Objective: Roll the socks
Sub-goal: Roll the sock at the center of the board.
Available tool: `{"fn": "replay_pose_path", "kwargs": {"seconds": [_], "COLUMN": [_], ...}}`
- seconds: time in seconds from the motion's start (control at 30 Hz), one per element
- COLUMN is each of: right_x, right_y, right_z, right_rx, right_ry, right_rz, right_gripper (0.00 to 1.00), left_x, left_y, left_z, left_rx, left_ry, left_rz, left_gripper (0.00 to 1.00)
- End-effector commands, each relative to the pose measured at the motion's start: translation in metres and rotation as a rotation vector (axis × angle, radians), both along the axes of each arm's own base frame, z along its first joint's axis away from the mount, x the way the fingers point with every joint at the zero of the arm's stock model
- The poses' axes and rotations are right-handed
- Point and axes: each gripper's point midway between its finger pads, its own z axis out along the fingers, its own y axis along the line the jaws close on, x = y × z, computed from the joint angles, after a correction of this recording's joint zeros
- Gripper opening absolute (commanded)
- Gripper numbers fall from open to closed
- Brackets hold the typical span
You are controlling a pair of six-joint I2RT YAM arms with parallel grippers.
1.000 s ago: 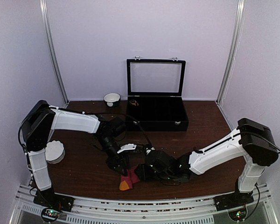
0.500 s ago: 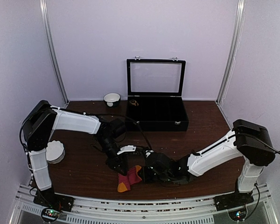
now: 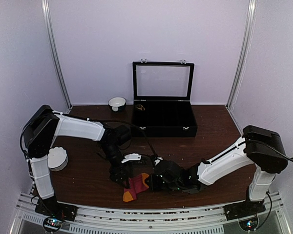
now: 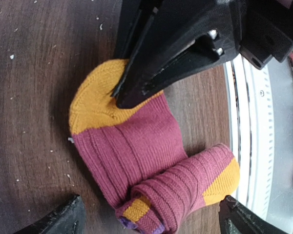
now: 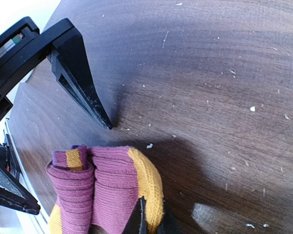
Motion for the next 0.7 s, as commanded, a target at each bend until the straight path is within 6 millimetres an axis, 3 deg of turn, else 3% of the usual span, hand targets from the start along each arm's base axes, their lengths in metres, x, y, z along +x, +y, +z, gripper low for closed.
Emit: {"fn": "replay_pose_path", "kwargs": {"seconds": [0.0, 0.23, 0.5, 0.57, 0.67], "right_x": [0.004, 0.008, 0.007, 0.008, 0.009], "right_y": [0.001, -0.002, 0.001, -0.001, -0.006], "right_z": [0.003, 0.005, -0.001, 0.000, 0.004], "right_rx": [0.024, 0.025, 0.032, 0.035, 0.023], "right_ry": [-0.010, -0.019, -0.004, -0.007, -0.025], "right_rz": [-0.013, -0.033, -0.027, -0.028, -0.030], "right_gripper": [0.06, 0.04, 0.03, 0.03, 0.04], "left_x": [-0.002, 0.003, 0.014, 0.030, 0.064], "left_y": [0.004, 0.007, 0.007, 0.018, 0.044], "left_z": [0.009, 0.003, 0.020, 0.030, 0.070], "left_rx": [0.002, 0.018, 0.026, 0.068, 0.102], "left_ry": [-0.022, -0.069, -0.134, -0.229, -0.437], "left_rz": [0.001, 0.014, 0.035, 0.068, 0.138], "left_gripper": [0.98, 0.98, 0.98, 0.98, 0.98]}}
